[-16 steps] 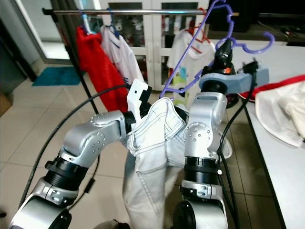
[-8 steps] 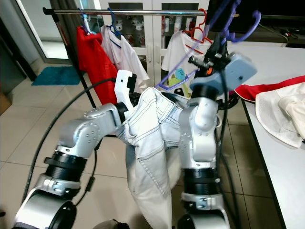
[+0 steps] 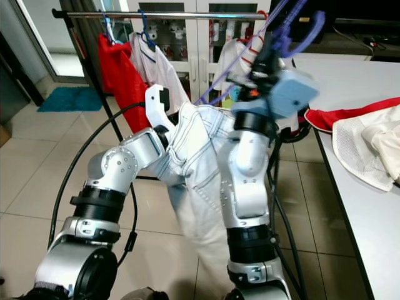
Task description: Hang hanger
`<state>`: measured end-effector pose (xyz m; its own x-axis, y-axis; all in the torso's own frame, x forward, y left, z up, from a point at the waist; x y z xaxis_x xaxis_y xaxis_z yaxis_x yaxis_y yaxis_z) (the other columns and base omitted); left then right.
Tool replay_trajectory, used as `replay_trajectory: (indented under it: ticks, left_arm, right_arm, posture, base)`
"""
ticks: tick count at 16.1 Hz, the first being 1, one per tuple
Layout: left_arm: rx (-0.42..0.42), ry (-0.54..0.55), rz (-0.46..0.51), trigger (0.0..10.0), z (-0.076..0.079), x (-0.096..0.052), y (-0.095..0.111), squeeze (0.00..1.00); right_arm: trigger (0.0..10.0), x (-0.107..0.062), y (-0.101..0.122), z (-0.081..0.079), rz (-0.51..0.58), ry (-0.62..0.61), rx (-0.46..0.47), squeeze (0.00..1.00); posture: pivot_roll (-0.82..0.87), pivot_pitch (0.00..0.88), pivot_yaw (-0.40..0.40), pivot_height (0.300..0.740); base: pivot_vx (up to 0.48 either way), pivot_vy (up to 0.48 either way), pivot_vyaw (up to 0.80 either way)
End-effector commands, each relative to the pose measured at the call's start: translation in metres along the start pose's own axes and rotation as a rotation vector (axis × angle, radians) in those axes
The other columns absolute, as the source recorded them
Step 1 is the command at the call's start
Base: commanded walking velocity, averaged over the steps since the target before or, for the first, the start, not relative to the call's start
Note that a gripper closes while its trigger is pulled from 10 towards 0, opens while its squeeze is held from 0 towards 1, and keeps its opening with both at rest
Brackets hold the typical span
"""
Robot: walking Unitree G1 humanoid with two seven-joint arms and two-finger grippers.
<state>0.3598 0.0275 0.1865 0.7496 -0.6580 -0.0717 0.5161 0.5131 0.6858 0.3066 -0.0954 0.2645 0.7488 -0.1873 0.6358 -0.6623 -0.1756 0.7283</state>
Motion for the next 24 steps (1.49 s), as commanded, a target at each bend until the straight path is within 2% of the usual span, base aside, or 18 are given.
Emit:
replay_trajectory:
  ticks: [1,2,3,5,7,8,10,13,14,16,17,18,19,21,22,23,24]
  left_arm:
    - [0.042,-0.193,0.051,0.0,0.055,0.012,0.015,0.00]
    - [0.101,-0.202,0.013,0.0,0.058,0.012,0.009,0.00]
    - [0.122,-0.165,0.017,0.0,0.057,0.014,0.005,0.00]
    - [0.117,-0.151,0.030,0.0,0.057,0.015,0.005,0.00]
    - [0.098,-0.158,0.068,0.0,0.064,0.017,0.009,0.00]
    - [0.099,-0.189,0.077,0.0,0.070,0.016,0.010,0.00]
    - [0.099,-0.206,0.087,0.0,0.071,0.013,0.011,0.00]
    - [0.122,-0.229,0.053,0.0,0.073,0.010,0.007,0.00]
    - [0.155,-0.233,0.031,0.0,0.072,0.008,0.004,0.00]
    - [0.198,-0.213,0.023,0.0,0.065,0.005,0.003,0.00]
    - [0.302,-0.160,0.011,0.0,0.047,-0.001,0.005,0.00]
    - [0.391,-0.120,-0.012,0.0,0.032,-0.008,0.006,0.00]
    - [0.480,-0.132,-0.041,0.0,0.022,-0.016,0.004,0.00]
    - [0.590,-0.182,-0.063,0.0,0.013,-0.030,0.003,0.00]
    - [0.616,-0.194,-0.052,0.0,0.011,-0.033,0.004,0.00]
    - [0.643,-0.220,-0.036,0.0,0.007,-0.040,0.005,0.00]
    - [0.655,-0.243,-0.026,0.0,0.004,-0.045,0.006,0.00]
  right_arm:
    - [10.0,-0.013,-0.015,-0.022,-0.094,0.056,0.026,0.00]
    - [10.0,-0.012,-0.013,-0.024,-0.074,0.076,-0.003,0.00]
    - [10.0,-0.010,-0.012,-0.023,-0.059,0.072,-0.052,0.00]
    - [10.0,-0.010,-0.013,-0.022,-0.059,0.062,-0.072,0.00]
    - [10.0,-0.009,-0.016,-0.019,-0.066,0.033,-0.093,0.00]
    - [10.0,-0.007,-0.026,-0.005,-0.119,-0.062,-0.082,0.00]
    - [10.0,-0.006,-0.042,0.016,-0.196,-0.180,-0.079,0.00]
    - [10.0,0.001,-0.049,0.028,-0.203,-0.209,-0.114,0.00]
    - [10.0,0.007,-0.050,0.031,-0.199,-0.213,-0.111,0.00]
    - [10.0,0.014,-0.044,0.029,-0.172,-0.183,-0.053,0.00]
    - [10.0,0.021,-0.034,0.025,-0.131,-0.124,0.064,0.00]
    - [10.0,0.027,-0.027,0.029,-0.110,-0.115,0.169,0.00]
    - [10.0,0.033,-0.022,0.040,-0.101,-0.152,0.258,0.00]
    - [10.0,0.041,-0.017,0.055,-0.112,-0.186,0.442,0.00]
    - [10.0,0.042,-0.016,0.059,-0.107,-0.194,0.482,0.00]
    - [10.0,0.042,-0.014,0.062,-0.112,-0.180,0.588,0.00]
    - [10.0,0.041,-0.014,0.062,-0.130,-0.150,0.652,0.00]
  posture:
    - [-0.12,0.000,0.053,0.740]
    - [-0.13,0.000,0.054,0.740]
    - [-0.13,0.000,0.056,0.740]
    - [-0.13,0.000,0.056,0.740]
    - [-0.12,0.000,0.053,0.740]
    - [-0.12,0.000,0.054,0.740]
    - [-0.12,0.000,0.054,0.740]
    - [-0.12,0.000,0.055,0.740]
    - [-0.12,0.000,0.054,0.740]
    - [-0.12,0.000,0.054,0.740]
    - [-0.11,0.000,0.053,0.740]
    - [-0.11,0.000,0.053,0.740]
    - [-0.11,0.000,0.056,0.740]
    - [-0.11,0.000,0.060,0.740]
    - [-0.12,0.000,0.062,0.740]
    - [-0.12,0.000,0.064,0.740]
    - [-0.12,0.000,0.067,0.740]
  base:
    - [0.000,0.000,0.00]
    - [0.000,0.000,0.00]
    - [0.000,0.000,0.00]
    - [0.000,0.000,0.00]
    - [0.000,0.000,0.00]
    - [0.000,0.000,0.00]
    - [0.000,0.000,0.00]
    - [0.000,0.000,0.00]
    - [0.000,0.000,0.00]
    - [0.000,0.000,0.00]
    - [0.000,0.000,0.00]
    - [0.000,0.000,0.00]
    - [0.000,0.000,0.00]
    - [0.000,0.000,0.00]
    - [0.000,0.000,0.00]
    - [0.000,0.000,0.00]
    - [0.000,0.000,0.00]
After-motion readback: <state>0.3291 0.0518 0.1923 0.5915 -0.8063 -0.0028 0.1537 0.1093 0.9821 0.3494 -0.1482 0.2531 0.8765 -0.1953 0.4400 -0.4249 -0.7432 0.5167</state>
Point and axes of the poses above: a point about 5 cm out from each wrist's last joint towards the gripper, its own x axis pointing out of the wrist towards the gripper, its own y axis along the axis of the wrist's last joint, z = x × y, the point moved 1 cm from there along x, pointing out of the wrist towards the gripper, and after that the axes turned 7 degrees about -x, right-handed, at the moved point
